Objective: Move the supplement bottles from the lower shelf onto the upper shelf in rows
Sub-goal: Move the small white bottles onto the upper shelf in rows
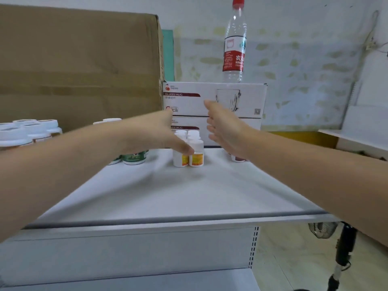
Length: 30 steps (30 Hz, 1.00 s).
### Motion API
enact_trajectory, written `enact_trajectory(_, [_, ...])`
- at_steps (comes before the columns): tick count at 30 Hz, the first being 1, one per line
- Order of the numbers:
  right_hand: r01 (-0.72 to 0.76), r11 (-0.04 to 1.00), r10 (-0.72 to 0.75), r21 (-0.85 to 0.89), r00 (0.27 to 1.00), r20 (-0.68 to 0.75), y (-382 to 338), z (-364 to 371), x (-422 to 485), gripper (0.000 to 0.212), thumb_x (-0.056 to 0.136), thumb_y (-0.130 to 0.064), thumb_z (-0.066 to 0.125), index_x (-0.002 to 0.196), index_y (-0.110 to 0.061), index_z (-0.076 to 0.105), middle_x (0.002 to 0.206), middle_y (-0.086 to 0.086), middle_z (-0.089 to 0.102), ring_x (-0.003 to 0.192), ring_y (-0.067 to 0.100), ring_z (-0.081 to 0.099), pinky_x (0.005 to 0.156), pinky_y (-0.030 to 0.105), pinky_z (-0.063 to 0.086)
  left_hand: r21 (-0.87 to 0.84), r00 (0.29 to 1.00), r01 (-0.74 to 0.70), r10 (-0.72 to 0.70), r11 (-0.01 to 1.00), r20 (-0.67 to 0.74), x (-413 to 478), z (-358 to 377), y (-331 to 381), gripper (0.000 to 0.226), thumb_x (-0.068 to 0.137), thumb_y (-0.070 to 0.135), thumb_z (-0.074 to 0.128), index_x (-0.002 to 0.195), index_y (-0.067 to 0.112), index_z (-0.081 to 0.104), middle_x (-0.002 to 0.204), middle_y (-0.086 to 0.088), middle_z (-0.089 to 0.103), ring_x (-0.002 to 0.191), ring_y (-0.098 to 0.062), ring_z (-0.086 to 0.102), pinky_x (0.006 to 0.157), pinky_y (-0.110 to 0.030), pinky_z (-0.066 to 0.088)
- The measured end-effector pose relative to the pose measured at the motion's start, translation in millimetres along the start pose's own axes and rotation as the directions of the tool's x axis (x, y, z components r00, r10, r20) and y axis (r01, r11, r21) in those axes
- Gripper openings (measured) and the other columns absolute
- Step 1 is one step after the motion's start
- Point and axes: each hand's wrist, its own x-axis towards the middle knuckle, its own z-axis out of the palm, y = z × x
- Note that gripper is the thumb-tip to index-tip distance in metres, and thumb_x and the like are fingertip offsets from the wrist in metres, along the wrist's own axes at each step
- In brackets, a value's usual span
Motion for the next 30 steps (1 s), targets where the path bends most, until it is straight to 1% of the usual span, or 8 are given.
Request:
enact_trajectory(4, [-0.136,0.989,0.139,0.051,0.988,-0.073,22,21,24,0.060,0.101,-0.048,0.032,0.153,-0.019,0.025,0.154,0.004,0.035,0.141,0.023,0.032,0.119,0.045,0.022,-0.183,0.999,0.028,-0.019,0.983,0.049,10,12,-23,0.054,0.068,0.003,0.083,0.114,0.026,0.064,0.112,0.010,0.072,0.108,-0.008,0.065,0.098,-0.026,0.047])
enact_trajectory(6, [-0.192,0.977,0.201,0.095,0.974,-0.102,34,22,33,0.064,0.098,-0.053,0.035,0.151,-0.017,0.030,0.140,0.000,0.047,0.131,0.020,0.042,0.118,0.043,0.025,-0.203,0.994,0.059,-0.038,0.977,0.105,15,18,-31,0.046,0.073,-0.002,0.078,0.112,0.019,0.065,0.103,0.009,0.074,0.096,-0.004,0.068,0.084,-0.016,0.050])
enact_trajectory(8, [-0.202,0.969,0.214,0.145,0.974,-0.076,43,20,40,0.063,0.099,-0.053,0.034,0.149,-0.014,0.033,0.148,0.002,0.044,0.134,0.020,0.043,0.118,0.040,0.026,-0.199,0.990,0.066,-0.038,0.978,0.138,18,21,-36,0.045,0.076,0.000,0.077,0.112,0.024,0.064,0.098,0.014,0.074,0.088,0.002,0.067,0.074,-0.009,0.048])
enact_trajectory(12, [-0.193,0.977,0.192,0.089,0.981,0.021,47,22,43,0.049,0.093,-0.057,0.034,0.118,-0.021,0.057,0.126,-0.001,0.065,0.113,0.017,0.059,0.105,0.035,0.040,-0.191,0.994,0.040,-0.020,0.981,0.105,22,23,-42,0.037,0.078,0.006,0.078,0.100,0.031,0.062,0.088,0.024,0.072,0.080,0.010,0.065,0.067,-0.003,0.045])
enact_trajectory(15, [-0.169,0.985,0.169,0.043,0.986,0.015,51,24,47,0.050,0.094,-0.053,0.034,0.110,-0.018,0.065,0.120,0.009,0.069,0.109,0.025,0.065,0.101,0.040,0.046,-0.143,0.994,0.012,0.004,0.990,0.113,21,25,-46,0.035,0.080,0.015,0.078,0.101,0.037,0.061,0.091,0.030,0.070,0.085,0.014,0.063,0.069,-0.001,0.043])
enact_trajectory(22, [-0.113,0.993,0.110,0.038,0.991,0.076,52,23,44,0.049,0.100,-0.046,0.031,0.100,-0.016,0.070,0.109,0.009,0.074,0.107,0.028,0.068,0.107,0.045,0.043,-0.053,0.997,0.042,-0.039,0.998,0.070,23,27,-49,0.045,0.081,0.031,0.076,0.121,0.035,0.057,0.112,0.016,0.068,0.105,-0.002,0.062,0.086,-0.012,0.047])
enact_trajectory(27, [-0.116,0.993,0.114,0.013,0.991,0.075,52,23,43,0.050,0.099,-0.049,0.031,0.106,-0.016,0.069,0.112,0.008,0.073,0.107,0.026,0.067,0.107,0.044,0.043,-0.088,0.996,0.018,-0.010,0.996,0.088,23,26,-50,0.034,0.083,0.024,0.075,0.110,0.037,0.060,0.106,0.015,0.070,0.089,0.007,0.063,0.075,-0.002,0.046])
enact_trajectory(30, [-0.108,0.994,0.106,0.010,0.991,0.085,51,23,41,0.054,0.099,-0.049,0.028,0.107,-0.014,0.069,0.109,0.010,0.074,0.098,0.025,0.068,0.100,0.038,0.045,-0.106,0.995,0.005,0.005,0.994,0.100,23,26,-50,0.030,0.084,0.018,0.075,0.111,0.025,0.063,0.106,-0.001,0.071,0.082,0.000,0.063,0.077,-0.009,0.047])
